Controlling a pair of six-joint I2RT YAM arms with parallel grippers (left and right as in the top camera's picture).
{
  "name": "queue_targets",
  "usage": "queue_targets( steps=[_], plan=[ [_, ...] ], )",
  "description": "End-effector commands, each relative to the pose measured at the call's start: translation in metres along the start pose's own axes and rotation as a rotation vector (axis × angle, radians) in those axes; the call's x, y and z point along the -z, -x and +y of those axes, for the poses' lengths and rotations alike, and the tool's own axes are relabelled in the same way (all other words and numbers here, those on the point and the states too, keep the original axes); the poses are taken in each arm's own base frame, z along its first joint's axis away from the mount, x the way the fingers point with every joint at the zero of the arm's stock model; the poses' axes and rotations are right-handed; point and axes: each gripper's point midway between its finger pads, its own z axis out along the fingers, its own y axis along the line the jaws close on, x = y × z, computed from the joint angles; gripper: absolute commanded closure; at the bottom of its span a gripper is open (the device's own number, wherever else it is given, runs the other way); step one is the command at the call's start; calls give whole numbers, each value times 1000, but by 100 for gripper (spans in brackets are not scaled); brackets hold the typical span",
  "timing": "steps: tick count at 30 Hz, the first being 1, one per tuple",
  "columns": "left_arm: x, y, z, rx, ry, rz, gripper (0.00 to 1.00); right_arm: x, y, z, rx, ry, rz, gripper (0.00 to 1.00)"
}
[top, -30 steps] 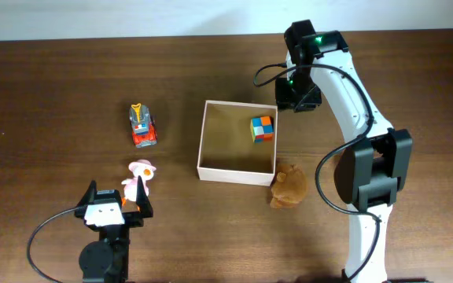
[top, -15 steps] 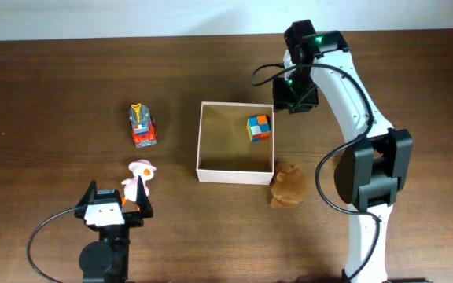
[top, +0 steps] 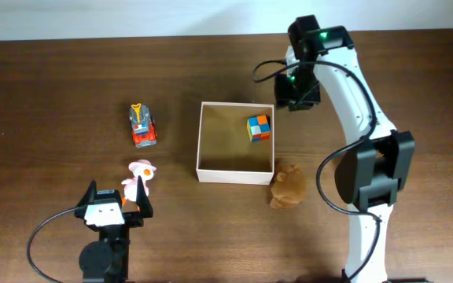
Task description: Pack container
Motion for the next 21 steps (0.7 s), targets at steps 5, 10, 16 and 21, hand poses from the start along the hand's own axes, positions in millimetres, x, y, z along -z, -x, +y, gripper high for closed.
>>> queue_targets(
  steps=[5, 10, 16, 21],
  plan=[
    [0, -1, 0, -14, -4, -4, 1, 14, -4, 29, 59, 27, -36, 61],
    [0, -1, 0, -14, -4, -4, 1, 9, -4, 28, 65, 0, -33, 73],
    [0, -1, 0, -14, -4, -4, 1, -1, -9, 17, 59, -47, -8, 73],
    [0, -1, 0, -14, -4, -4, 1, -9, -14, 13, 73, -56, 17, 68]
  ],
)
